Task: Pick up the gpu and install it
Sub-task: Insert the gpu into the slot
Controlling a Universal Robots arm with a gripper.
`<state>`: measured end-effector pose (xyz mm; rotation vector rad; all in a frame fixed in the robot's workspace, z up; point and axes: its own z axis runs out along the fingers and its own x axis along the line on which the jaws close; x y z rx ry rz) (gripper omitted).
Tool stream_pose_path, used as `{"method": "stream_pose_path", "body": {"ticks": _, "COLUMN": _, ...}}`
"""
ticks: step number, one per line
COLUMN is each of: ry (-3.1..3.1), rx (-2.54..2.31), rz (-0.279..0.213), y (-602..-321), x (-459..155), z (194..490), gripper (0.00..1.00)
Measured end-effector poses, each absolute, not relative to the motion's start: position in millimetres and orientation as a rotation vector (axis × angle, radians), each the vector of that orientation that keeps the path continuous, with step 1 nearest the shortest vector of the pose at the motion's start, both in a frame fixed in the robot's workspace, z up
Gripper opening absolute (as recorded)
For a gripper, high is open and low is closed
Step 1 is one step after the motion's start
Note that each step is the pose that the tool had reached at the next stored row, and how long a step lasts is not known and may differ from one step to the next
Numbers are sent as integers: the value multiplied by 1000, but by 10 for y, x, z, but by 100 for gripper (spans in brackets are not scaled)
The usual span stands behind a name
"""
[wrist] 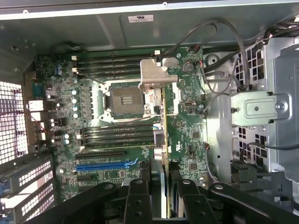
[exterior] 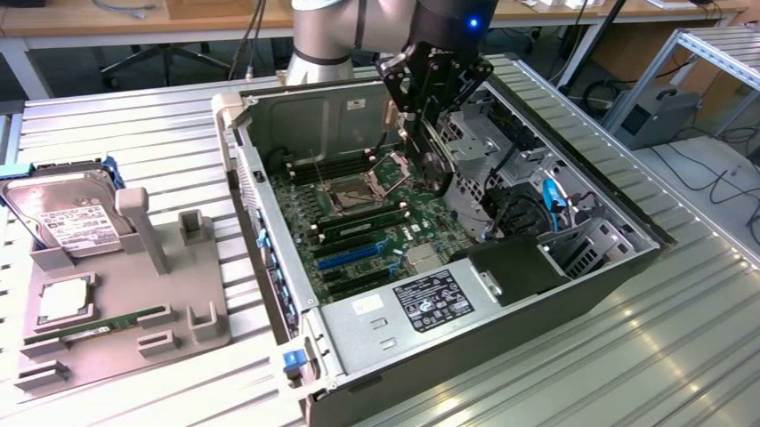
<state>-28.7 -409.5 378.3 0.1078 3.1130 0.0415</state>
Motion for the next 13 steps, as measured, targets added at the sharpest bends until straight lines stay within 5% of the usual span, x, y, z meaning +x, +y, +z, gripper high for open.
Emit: {"method": "stream_pose_path", "body": {"ticks": 13, "ry": 3116, "rx": -61, "rz": 43, "y": -4095, "x": -287, "z": 3783, "gripper": 27}}
